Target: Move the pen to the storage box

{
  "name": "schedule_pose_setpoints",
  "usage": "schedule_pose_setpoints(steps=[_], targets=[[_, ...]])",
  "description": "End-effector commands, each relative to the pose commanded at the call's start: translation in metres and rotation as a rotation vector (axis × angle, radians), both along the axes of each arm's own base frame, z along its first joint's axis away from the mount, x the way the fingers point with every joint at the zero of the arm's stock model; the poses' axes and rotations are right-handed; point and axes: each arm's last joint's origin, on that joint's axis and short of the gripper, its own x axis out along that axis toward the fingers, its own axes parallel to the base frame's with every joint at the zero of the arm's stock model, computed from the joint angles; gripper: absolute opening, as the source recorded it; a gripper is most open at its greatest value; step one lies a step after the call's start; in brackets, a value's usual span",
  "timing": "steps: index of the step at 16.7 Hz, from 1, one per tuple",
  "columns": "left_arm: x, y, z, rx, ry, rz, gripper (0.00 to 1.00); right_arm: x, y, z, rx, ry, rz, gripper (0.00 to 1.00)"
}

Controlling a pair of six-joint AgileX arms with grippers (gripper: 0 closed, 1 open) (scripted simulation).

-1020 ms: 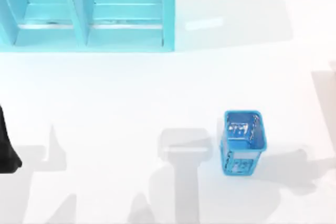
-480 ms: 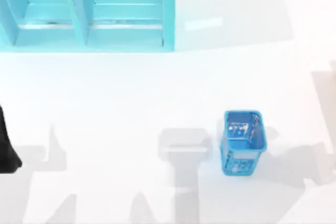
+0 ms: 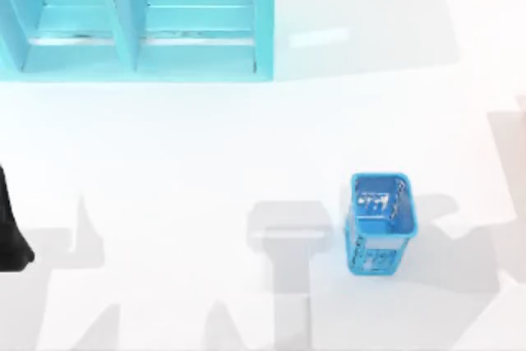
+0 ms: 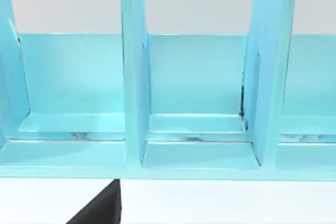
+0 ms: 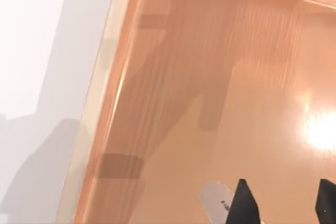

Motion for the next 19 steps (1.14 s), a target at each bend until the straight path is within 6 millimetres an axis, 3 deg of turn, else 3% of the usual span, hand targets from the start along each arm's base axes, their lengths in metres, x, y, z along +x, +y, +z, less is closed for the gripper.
schedule_pose_setpoints(steps=[13,19], targets=[[0.0000,0.0000,0.0000,0.000,0.000,0.000,1.00,0.0000,0.0000,0.0000,0.000,0.000,0.000,0.98],[0.0000,0.0000,0.0000,0.000,0.000,0.000,1.00,0.0000,0.0000,0.0000,0.000,0.000,0.000,1.00]])
